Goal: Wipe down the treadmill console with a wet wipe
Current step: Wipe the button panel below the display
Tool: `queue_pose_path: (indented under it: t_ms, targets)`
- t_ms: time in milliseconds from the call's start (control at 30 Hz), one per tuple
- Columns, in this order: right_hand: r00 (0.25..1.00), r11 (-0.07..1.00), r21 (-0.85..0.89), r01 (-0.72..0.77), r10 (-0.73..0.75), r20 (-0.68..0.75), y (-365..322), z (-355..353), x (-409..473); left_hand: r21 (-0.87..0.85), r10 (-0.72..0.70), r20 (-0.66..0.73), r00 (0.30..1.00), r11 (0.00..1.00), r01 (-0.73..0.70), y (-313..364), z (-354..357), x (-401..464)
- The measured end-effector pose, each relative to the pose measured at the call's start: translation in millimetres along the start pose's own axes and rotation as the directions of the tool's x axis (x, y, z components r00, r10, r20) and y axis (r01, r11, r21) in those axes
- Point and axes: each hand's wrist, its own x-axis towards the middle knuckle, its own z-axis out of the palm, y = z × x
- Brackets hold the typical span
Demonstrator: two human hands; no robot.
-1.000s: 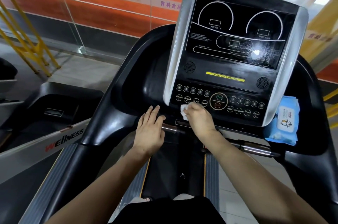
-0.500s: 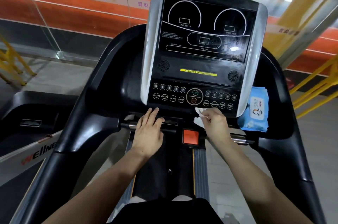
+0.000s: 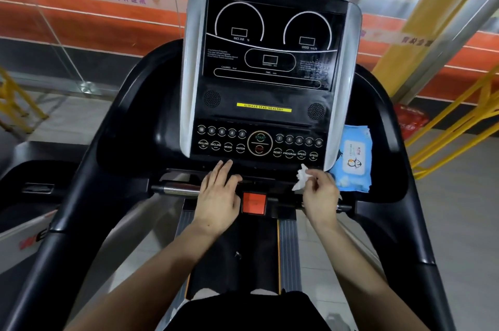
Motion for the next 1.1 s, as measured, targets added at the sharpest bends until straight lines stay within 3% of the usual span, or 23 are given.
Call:
queue_pose_path:
  t_ms: [333,567,733,1100]
  targets:
    - [0.992,0.992,-0.089,0.094,-0.101,-0.08,35,-18,18,0.01,0.042,-0.006,0.999,0.999,-0.042,20,11,10]
    - [0.96,0.952,-0.151,0.267,-0.276,-0.04,44,-2,22,0.012,0.035,0.0,0.999,0.999,-0.035,20,15,11]
    - [0.972,0.965,-0.152,0.214,-0.225,-0.066,43,-1,28,0.008,0.047,-0.027,0.999,0.999,-0.047,17,17,11]
    - [0.943,0.94,-0.085,0.332,-0.333,-0.005,12,39,17,0.058,0.011,-0.039,0.999,0.998,-0.009,-10,8,12]
